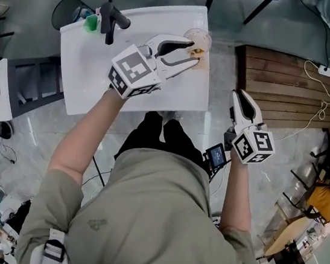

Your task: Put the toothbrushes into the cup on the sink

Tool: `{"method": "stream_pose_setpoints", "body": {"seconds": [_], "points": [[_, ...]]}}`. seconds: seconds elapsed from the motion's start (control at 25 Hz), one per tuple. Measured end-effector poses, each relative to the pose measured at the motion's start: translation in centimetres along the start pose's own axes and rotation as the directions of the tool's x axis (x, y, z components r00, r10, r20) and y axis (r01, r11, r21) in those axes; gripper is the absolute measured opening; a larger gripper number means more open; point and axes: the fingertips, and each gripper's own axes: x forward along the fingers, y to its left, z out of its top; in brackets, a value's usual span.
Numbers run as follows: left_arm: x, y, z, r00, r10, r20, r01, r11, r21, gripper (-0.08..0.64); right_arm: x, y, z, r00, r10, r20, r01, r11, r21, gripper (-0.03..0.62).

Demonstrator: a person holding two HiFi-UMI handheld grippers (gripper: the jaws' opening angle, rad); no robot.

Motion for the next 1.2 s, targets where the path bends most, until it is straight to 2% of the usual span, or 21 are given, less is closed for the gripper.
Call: {"method": "stream_pose_setpoints", "body": {"seconds": [0.32, 0.52, 0.92, 1.2], "points": [[-1.9, -0.5, 2.4, 0.999, 0.027, 0.04, -0.028, 0.999, 0.025, 0.13, 0.3, 1.1, 1.5, 0.999, 0.024, 0.028, -0.023, 1.0, -0.016, 0.072], [-4.0, -0.5, 3.7, 0.995, 0.071, 0.066, -0.073, 0.997, 0.028, 0.13, 0.5, 2.2, 2.6, 0.998, 0.04, 0.048, -0.039, 0.999, -0.027, 0.071], [-6.3, -0.9, 3.4, 0.991, 0.113, 0.073, -0.112, 0.994, -0.02, 0.126, 1.1, 4.2, 4.6, 0.994, 0.074, 0.077, -0.071, 0.996, -0.047, 0.071], [-7.0, -1.7, 2.1, 0.99, 0.123, 0.064, -0.118, 0.99, -0.071, 0.075, 1.9, 5.7, 6.2, 0.99, 0.105, 0.091, -0.099, 0.993, -0.063, 0.071]]}}
